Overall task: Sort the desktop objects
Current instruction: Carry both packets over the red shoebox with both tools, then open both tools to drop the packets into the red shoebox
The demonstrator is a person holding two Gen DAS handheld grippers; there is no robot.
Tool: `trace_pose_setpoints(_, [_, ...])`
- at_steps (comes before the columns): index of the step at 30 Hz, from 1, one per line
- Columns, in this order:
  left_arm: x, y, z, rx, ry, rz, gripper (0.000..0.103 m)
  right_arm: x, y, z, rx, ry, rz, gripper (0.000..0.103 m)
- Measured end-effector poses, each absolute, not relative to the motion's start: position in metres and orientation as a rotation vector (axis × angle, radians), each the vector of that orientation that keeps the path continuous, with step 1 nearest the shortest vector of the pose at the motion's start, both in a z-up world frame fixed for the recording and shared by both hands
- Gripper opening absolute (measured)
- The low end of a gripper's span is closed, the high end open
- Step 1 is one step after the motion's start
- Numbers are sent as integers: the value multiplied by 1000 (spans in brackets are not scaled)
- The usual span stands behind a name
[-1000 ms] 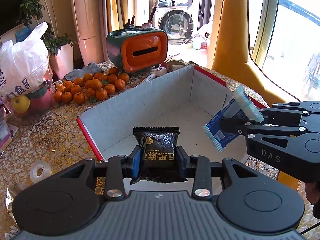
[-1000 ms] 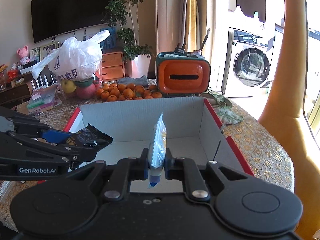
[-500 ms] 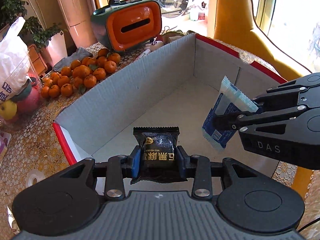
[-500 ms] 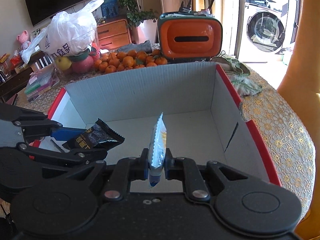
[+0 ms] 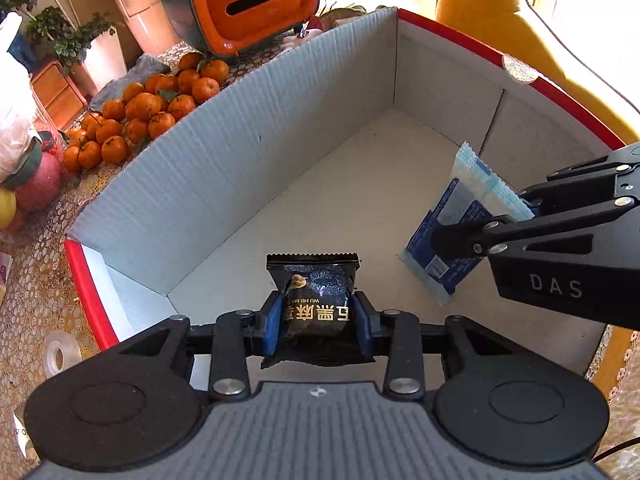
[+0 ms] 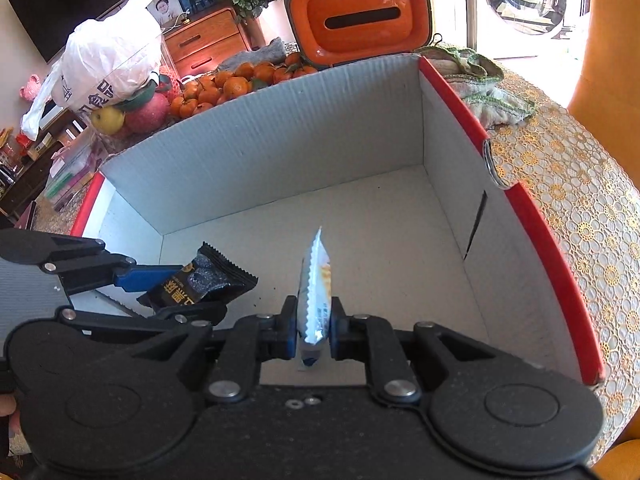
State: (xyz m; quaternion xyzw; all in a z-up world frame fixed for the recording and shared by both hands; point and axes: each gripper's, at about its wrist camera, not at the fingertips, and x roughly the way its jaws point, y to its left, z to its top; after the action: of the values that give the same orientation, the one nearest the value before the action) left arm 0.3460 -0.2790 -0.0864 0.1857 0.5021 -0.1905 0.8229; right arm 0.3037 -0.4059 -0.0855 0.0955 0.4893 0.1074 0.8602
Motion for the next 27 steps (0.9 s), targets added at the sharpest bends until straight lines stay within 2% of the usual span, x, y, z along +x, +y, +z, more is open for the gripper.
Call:
trace_pose_setpoints(11, [354,-277,-94,363,1140,-386,36,304,-405,-91,129,1045,186,31])
trace_pose_setpoints(12, [354,-277,-94,363,1147,-388,36,303,-405,-91,121,1046,182,36])
trace_pose_setpoints(14, [355,-277,-94,363,1152,-382,42,302,-404,-90,100,1044,178,45])
trace_pose_setpoints(15, [355,-277,-94,361,1157,-378,52,301,-404,-89,94,1045,172,53])
trace_pose_setpoints(16, [355,-277,-93,361,1154,-372,56,300,-403,-87,87,1044,168,57])
trace_pose_setpoints(19, [354,-276,-89,369,1138,-372,56,297,-402,-82,58,1026,159,63])
trace_pose_setpoints(27, [345,-270,-67,342,1091,-387,57,285,-402,-69,55,1005,176,64])
